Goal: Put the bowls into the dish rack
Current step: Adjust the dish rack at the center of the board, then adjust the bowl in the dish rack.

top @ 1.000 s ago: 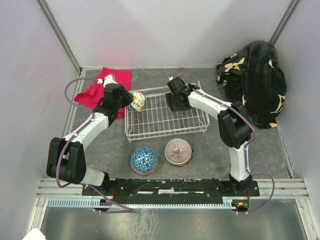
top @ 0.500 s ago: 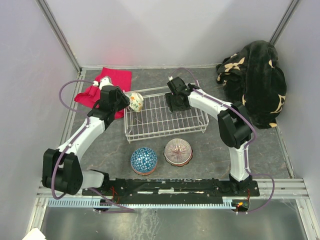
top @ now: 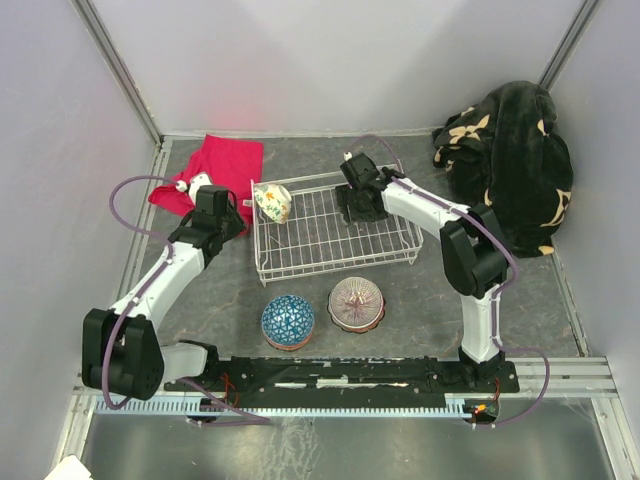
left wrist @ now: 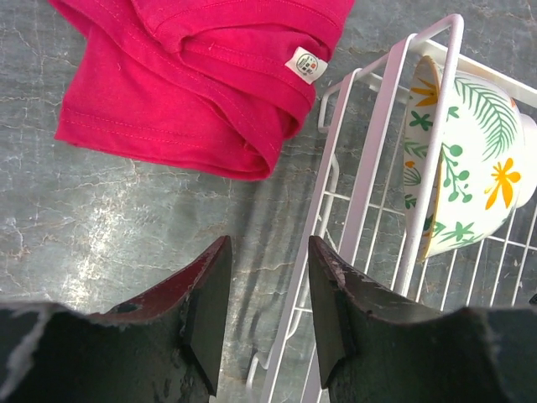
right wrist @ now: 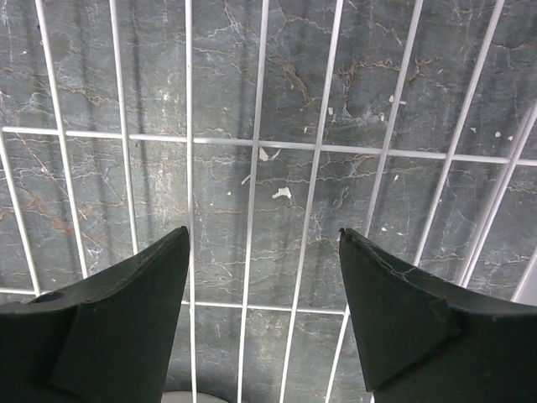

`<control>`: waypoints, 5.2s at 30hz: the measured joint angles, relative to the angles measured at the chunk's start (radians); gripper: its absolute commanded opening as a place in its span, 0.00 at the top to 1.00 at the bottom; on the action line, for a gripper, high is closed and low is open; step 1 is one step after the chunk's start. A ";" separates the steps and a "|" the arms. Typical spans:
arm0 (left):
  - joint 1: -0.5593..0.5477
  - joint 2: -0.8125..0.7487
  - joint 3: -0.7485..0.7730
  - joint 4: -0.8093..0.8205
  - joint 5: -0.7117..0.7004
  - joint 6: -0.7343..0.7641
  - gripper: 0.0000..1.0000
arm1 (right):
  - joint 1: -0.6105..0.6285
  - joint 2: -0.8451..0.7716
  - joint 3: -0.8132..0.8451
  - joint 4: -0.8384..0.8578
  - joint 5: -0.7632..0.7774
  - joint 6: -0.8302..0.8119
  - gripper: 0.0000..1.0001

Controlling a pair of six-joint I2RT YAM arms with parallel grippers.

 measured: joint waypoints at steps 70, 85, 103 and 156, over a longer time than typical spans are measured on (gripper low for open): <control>-0.296 0.188 0.179 0.008 -0.109 0.116 0.97 | -0.101 -0.167 -0.146 0.015 0.073 0.018 0.18; -0.301 0.237 0.214 0.039 -0.112 0.138 0.97 | -0.010 -0.354 -0.170 0.182 -0.076 0.006 0.13; -0.307 0.257 0.217 0.077 -0.109 0.140 0.97 | -0.031 -0.043 -0.029 0.524 -0.372 0.045 0.04; -0.344 0.237 0.225 0.101 -0.111 0.168 0.59 | 0.046 -0.191 0.040 0.440 -0.216 -0.051 0.01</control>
